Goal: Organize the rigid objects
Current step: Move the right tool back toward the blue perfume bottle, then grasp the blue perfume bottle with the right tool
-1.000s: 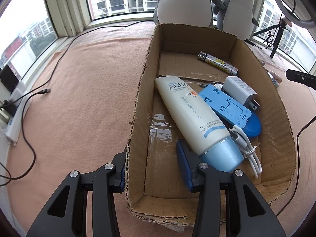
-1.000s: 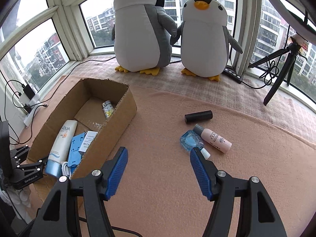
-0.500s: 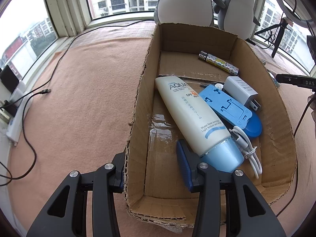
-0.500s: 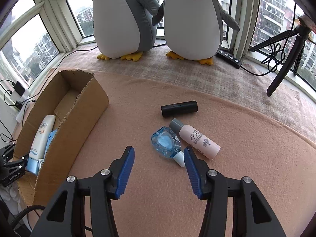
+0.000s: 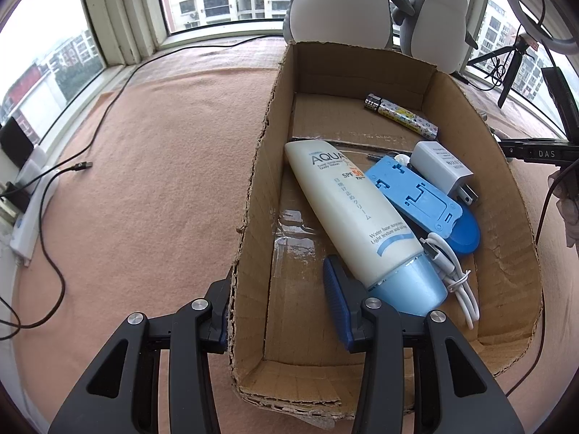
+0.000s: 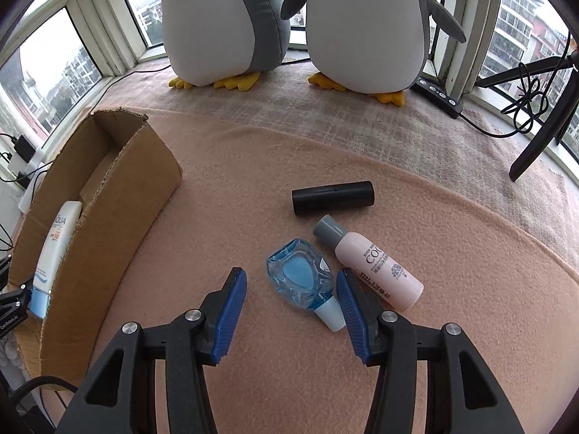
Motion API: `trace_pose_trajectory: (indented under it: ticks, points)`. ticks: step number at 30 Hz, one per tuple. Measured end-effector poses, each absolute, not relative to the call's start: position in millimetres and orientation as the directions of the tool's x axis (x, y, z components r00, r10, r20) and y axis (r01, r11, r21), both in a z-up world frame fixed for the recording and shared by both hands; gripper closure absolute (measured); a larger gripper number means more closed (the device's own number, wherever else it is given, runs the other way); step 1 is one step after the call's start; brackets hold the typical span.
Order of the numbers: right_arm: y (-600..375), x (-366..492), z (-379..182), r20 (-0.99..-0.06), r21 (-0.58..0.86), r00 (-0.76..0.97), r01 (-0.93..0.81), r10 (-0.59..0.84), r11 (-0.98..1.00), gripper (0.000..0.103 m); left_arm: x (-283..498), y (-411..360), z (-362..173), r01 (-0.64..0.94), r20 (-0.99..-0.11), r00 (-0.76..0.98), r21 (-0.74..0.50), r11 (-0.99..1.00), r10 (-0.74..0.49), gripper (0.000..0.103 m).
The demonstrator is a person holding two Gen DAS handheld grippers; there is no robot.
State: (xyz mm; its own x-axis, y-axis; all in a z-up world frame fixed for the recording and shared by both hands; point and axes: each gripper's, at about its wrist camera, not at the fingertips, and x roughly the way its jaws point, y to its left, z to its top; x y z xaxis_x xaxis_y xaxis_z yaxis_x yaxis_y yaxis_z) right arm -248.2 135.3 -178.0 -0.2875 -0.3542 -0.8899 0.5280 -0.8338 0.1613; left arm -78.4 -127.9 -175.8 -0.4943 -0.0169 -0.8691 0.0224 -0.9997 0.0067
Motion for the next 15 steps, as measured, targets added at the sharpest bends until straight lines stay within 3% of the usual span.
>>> trace_pose_trajectory:
  ticks: [5, 15]
  points:
    - [131.3, -249.3, -178.7, -0.896, 0.134, -0.297, 0.527, -0.329, -0.840, 0.070, -78.6, -127.1, -175.9, 0.024, -0.869, -0.495, 0.003, -1.000, -0.015, 0.060]
    - [128.7, -233.8, -173.7, -0.891, 0.140, -0.310, 0.507, -0.332, -0.850, 0.071, -78.5, -126.6, -175.8, 0.028, -0.867, -0.499, -0.008, -1.000, -0.007, 0.060]
